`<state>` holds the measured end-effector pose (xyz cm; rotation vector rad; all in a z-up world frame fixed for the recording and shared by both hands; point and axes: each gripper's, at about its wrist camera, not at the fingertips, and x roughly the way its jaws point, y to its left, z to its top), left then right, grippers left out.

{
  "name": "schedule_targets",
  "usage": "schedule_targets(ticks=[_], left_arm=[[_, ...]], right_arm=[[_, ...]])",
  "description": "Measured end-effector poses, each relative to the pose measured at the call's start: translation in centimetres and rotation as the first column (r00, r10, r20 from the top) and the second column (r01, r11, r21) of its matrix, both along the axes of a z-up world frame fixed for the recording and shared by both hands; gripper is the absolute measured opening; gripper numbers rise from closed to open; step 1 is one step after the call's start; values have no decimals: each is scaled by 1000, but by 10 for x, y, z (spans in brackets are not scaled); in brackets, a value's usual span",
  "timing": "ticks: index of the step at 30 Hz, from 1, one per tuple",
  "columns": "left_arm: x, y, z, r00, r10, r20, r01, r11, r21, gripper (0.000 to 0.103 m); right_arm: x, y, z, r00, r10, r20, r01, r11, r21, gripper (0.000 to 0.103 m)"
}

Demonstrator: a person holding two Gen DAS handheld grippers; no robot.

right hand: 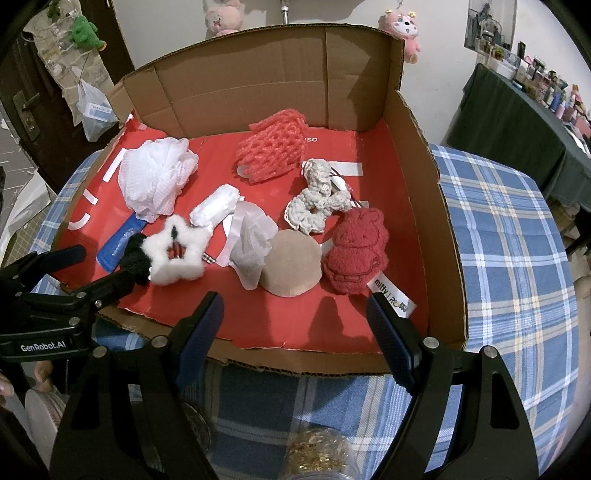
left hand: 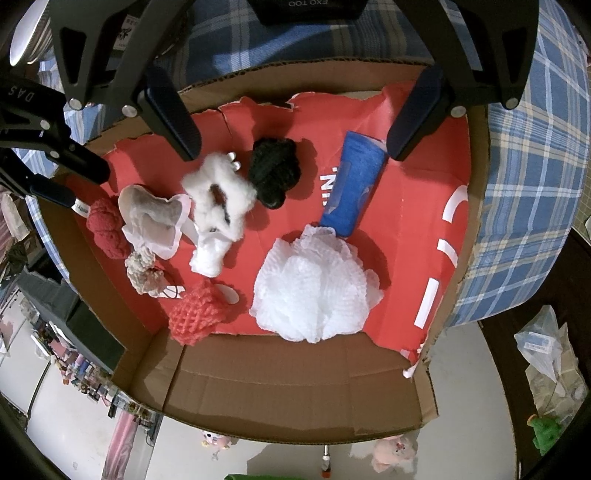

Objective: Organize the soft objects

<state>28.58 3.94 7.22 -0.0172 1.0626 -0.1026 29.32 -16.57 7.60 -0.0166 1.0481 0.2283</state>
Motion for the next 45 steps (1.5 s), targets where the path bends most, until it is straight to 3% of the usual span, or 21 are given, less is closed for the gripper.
schedule_targets(ticks=[8,12,16,26,34,36,38,41,45], left_arm=[[0,0,-1,1000,9,-11,-9,1000,2,102],[-4,2,8,999,22,50,-22,1000,4,102],[-7,1,14,999,15,43,-14,1000,-25,102],[-40,6,61,988,24,152,-22,1000,-15,103],[-110,8,107,950,34,312,-18,998,-55,103],[-136,5,113,935,22,355,1,998,-63,103],[-157,0,114,923,12,385,14,998,-66,103],[-187,-7,105,916,9,401,23,997,-74,103],[-209,-14,81,921,13,389,23,996,-86,103]], right_arm=[[-2,0,0,1000,2,1,-2,1000,12,79],[-5,3,2,1000,12,9,-12,1000,9,79],[-6,0,6,1000,3,12,-3,1000,15,79],[-21,-8,41,997,-15,81,14,1000,11,79],[-91,-21,93,978,-6,208,-11,997,80,80],[-118,-23,103,965,1,261,-24,996,87,92],[-149,-25,109,950,19,313,-50,994,93,96],[-181,-29,101,945,13,326,-51,993,106,96],[-207,-35,69,951,-13,308,-14,996,85,96]])
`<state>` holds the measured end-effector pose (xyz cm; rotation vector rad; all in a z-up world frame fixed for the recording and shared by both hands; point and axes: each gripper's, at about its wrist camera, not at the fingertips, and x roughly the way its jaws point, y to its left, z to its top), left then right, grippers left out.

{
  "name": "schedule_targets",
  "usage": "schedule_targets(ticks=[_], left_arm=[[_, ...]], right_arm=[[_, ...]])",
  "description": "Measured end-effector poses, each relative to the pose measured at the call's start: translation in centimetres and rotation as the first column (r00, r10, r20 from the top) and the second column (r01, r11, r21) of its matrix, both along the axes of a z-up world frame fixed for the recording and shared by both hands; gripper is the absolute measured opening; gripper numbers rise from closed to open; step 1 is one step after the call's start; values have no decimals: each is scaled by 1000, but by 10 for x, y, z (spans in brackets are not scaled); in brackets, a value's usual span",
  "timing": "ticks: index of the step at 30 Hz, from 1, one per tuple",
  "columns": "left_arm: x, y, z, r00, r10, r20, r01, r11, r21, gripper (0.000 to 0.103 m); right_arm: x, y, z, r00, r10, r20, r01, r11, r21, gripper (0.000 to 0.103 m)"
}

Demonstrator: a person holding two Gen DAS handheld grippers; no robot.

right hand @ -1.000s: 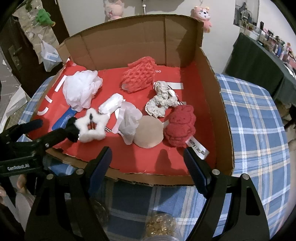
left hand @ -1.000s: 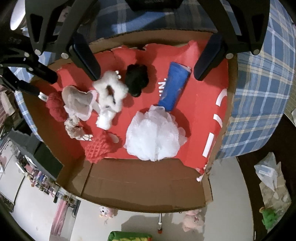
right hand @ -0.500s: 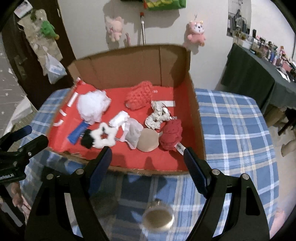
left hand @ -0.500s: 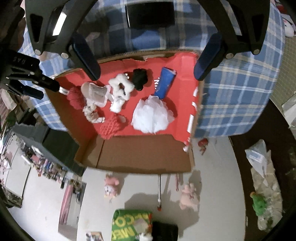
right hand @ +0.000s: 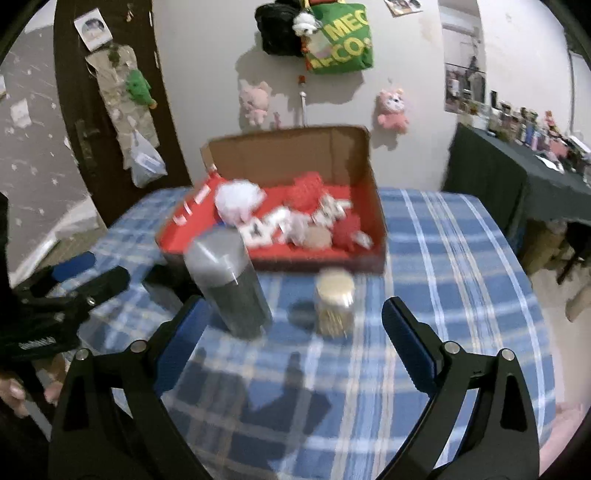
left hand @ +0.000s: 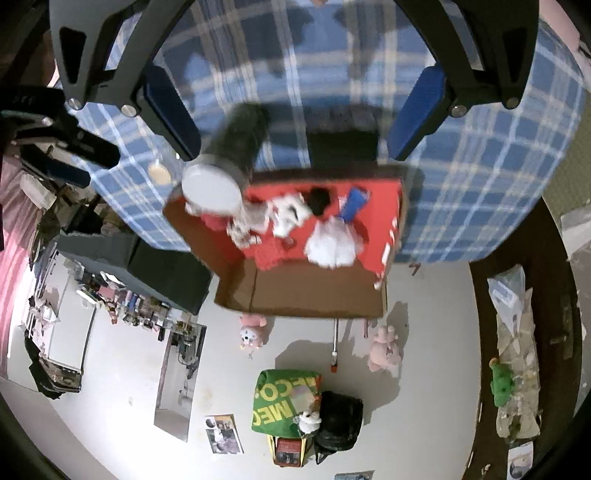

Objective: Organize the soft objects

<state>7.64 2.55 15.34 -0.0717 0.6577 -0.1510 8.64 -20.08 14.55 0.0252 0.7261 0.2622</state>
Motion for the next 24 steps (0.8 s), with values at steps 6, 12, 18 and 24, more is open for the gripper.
schedule_targets(ticks=[6,12,18,24], left_arm=[[-3,-10,-56,993,-2,-121,2,1000,0,103],[15,-16,-105,972,42,-230,-32,998,48,103],[26,-19,-125,965,97,-245,-68,990,124,103],[24,-19,-129,970,109,-218,-79,987,140,103]], right_arm=[[0,-6,-63,992,-28,-125,30,999,12,96],[16,-1,-109,979,-57,-195,49,998,-46,96],[27,2,-122,976,-107,-189,87,990,-112,97],[26,3,-126,980,-128,-154,108,986,-130,100]])
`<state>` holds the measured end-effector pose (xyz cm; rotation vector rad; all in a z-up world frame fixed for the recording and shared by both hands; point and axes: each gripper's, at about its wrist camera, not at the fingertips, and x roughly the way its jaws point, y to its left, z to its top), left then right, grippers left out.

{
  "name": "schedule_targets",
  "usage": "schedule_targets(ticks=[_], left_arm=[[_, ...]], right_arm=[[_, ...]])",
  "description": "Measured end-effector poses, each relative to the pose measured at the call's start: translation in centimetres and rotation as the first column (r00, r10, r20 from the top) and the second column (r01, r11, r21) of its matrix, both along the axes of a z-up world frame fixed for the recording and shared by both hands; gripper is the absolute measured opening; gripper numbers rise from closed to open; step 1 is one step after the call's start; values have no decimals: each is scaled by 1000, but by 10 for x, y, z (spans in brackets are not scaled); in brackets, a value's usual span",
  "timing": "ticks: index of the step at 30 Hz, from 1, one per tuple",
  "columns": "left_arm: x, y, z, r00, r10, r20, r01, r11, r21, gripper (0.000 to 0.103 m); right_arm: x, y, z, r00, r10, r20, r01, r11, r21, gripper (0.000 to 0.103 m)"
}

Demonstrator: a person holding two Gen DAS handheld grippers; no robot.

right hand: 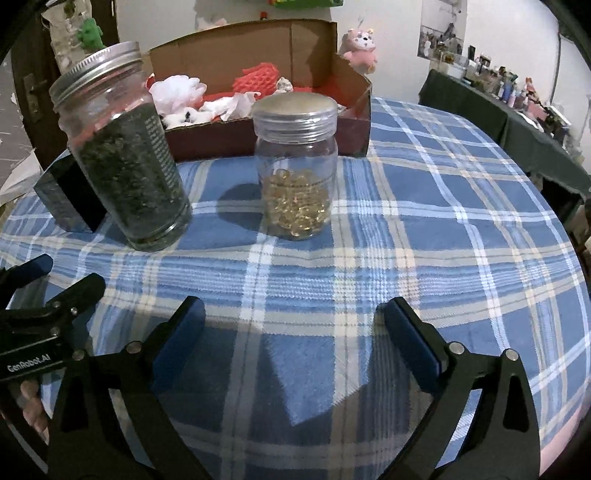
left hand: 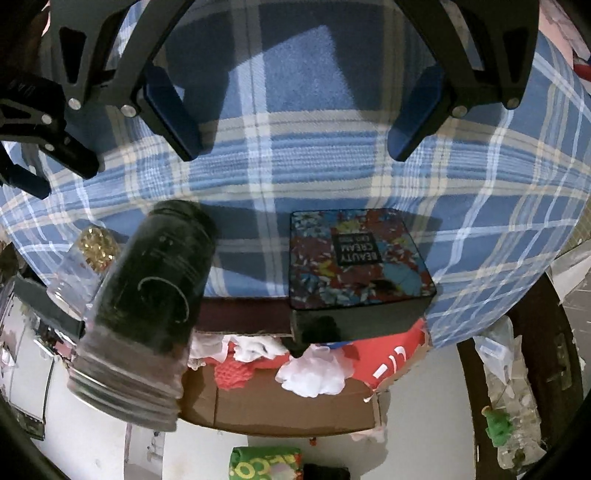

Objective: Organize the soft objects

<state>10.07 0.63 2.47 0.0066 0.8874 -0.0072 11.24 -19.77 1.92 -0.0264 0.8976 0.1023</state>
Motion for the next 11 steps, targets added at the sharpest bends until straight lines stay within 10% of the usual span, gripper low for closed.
schedule_targets(ticks=[11], left_arm=[[1,0,0,1000,1,2,-1,1000,1,103]], right_arm=[[-1,-1,0,1000,-1,1,1,1000,3,101]])
